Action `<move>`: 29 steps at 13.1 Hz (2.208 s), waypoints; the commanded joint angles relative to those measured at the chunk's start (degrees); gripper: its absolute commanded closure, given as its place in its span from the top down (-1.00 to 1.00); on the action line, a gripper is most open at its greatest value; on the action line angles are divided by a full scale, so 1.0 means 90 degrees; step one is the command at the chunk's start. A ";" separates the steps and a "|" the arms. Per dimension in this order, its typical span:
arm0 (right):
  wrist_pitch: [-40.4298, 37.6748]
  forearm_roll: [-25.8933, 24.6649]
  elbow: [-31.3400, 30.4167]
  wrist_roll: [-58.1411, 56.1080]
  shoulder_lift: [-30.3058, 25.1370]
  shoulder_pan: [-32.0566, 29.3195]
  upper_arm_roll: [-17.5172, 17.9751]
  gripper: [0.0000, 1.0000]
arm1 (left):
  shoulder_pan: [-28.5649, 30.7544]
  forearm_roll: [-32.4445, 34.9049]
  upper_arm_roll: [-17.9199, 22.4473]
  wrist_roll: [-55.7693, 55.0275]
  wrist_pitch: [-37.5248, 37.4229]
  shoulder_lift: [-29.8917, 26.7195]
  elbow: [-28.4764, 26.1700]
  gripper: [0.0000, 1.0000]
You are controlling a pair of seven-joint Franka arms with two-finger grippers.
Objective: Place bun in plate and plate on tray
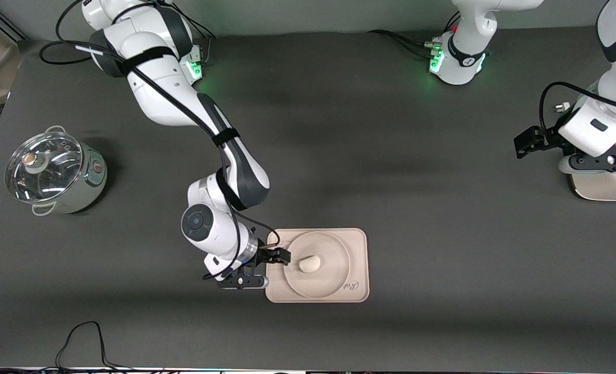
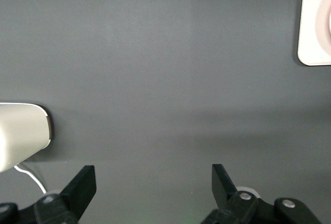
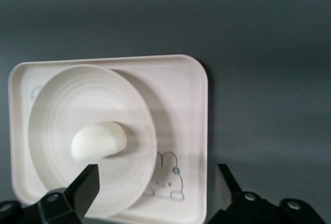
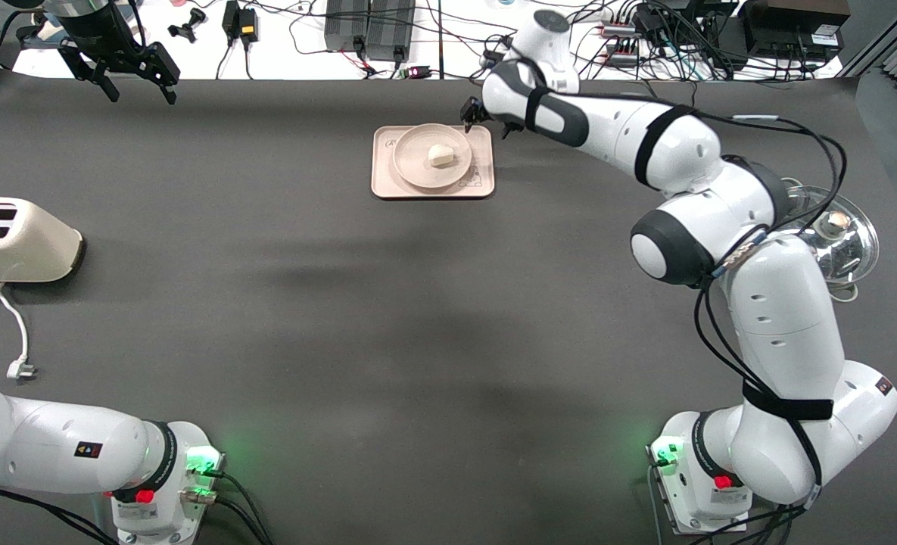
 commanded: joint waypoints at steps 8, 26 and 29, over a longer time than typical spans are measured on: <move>-0.3594 -0.0425 -0.1048 -0.1168 -0.3334 -0.0316 -0.2035 1.00 | 0.0034 -0.0052 -0.0003 -0.0048 -0.0151 -0.0048 0.0046 1.00; -0.3088 -0.1508 -0.3794 -0.1484 -0.5866 -0.2620 -0.0076 1.00 | 0.0005 -0.0042 -0.0012 -0.0047 -0.0122 -0.0029 0.0056 1.00; -0.2912 -0.1965 -0.3940 -0.1484 -0.5876 -0.2484 -0.0027 1.00 | 0.0004 -0.0042 -0.0012 -0.0047 -0.0112 -0.0029 0.0056 1.00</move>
